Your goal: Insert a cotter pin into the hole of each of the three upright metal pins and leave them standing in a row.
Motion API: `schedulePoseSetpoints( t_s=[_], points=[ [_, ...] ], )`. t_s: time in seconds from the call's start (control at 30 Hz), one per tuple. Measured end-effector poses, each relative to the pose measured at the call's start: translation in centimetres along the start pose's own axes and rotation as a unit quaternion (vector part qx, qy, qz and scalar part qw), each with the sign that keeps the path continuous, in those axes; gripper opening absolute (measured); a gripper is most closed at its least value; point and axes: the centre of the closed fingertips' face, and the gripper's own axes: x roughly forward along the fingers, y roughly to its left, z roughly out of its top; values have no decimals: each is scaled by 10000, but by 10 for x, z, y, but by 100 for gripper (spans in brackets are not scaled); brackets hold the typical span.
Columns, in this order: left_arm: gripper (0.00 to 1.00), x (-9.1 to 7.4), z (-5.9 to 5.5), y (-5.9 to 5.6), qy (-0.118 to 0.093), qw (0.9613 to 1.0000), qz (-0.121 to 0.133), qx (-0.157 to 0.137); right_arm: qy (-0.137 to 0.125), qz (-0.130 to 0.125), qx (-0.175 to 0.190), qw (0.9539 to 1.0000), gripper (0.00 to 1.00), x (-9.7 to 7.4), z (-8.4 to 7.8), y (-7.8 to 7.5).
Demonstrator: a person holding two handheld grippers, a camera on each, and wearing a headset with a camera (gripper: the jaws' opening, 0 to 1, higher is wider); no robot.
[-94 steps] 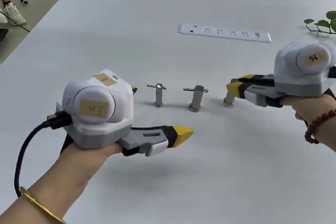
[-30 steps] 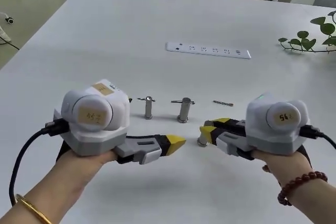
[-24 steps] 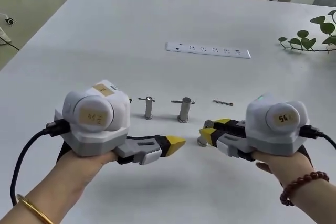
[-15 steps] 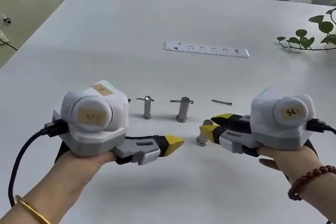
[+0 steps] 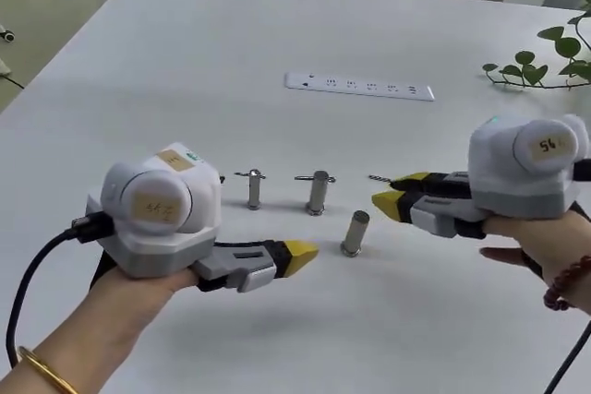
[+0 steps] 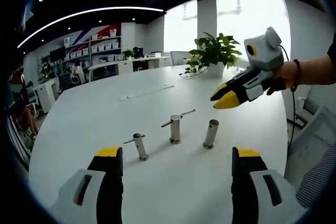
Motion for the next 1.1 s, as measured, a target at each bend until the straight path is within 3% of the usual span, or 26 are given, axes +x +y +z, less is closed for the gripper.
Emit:
schedulePoseSetpoints(
  t_s=[0.27,0.57,0.87,1.1],
  points=[
    [84,0,0,0,2,10000,4,9,415,81,-387,9984,15,6,9,-24],
    [84,-1,-3,2,38,10000,18,-5,987,210,-843,9913,11,25,-6,-49],
    [83,0,-6,5,75,9999,4,-89,1601,370,-1222,9788,10,46,-28,-75],
    [82,1,-9,5,114,9999,-32,-102,1975,574,-1308,9698,9,57,-41,-84]
  ],
)
